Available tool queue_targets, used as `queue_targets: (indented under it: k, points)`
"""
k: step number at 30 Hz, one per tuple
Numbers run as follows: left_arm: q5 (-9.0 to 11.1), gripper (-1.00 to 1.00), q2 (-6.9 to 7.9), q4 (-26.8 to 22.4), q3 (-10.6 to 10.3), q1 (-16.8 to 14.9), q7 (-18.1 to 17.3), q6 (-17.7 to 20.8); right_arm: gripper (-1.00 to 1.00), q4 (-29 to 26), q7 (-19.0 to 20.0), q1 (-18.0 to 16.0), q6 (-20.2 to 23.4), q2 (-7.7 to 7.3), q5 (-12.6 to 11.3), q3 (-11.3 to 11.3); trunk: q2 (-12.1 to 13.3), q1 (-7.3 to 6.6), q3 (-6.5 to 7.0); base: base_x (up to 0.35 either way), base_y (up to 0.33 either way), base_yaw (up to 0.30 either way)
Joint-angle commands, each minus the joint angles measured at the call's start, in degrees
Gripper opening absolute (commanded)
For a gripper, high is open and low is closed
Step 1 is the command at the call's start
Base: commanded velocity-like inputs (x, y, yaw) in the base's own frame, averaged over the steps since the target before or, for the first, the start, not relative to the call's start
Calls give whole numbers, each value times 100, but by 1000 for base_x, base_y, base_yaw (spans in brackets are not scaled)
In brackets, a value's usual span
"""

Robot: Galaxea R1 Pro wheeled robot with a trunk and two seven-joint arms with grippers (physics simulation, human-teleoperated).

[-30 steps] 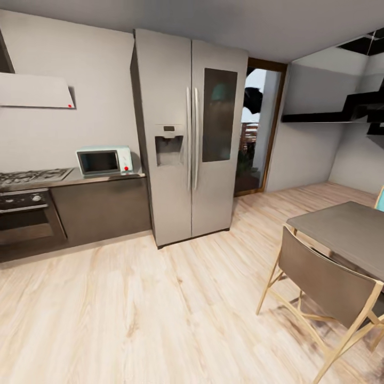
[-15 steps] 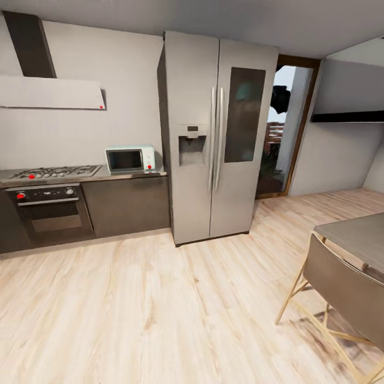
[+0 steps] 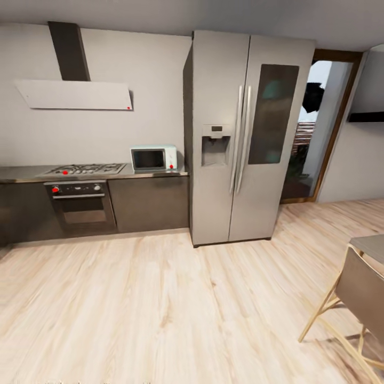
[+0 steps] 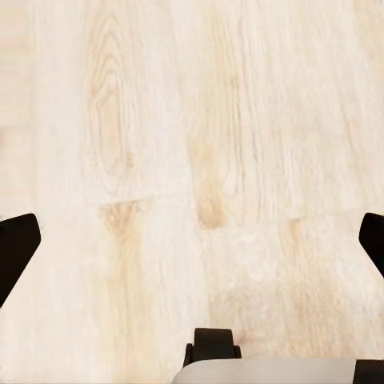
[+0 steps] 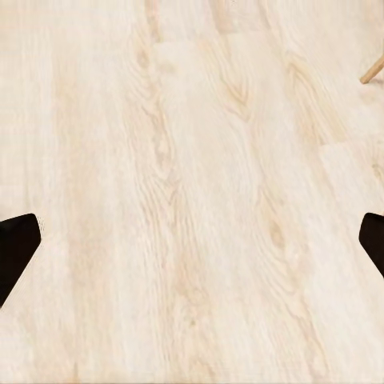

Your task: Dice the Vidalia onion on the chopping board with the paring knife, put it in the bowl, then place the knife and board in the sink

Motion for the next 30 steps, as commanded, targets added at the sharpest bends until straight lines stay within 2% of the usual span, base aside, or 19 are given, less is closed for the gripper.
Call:
queue_targets:
  k: [1, 30]
  points:
    - [12, 100, 0, 3, 1, -3, 2, -15, 100, 2, -19, -2, -16, 2, 2, 1, -3, 1, -6, 85, 0, 261]
    - [11, 100, 0, 1, 5, -3, 2, -15, 100, 2, -19, -2, -16, 2, 2, 1, -3, 1, -6, 88, 0, 261]
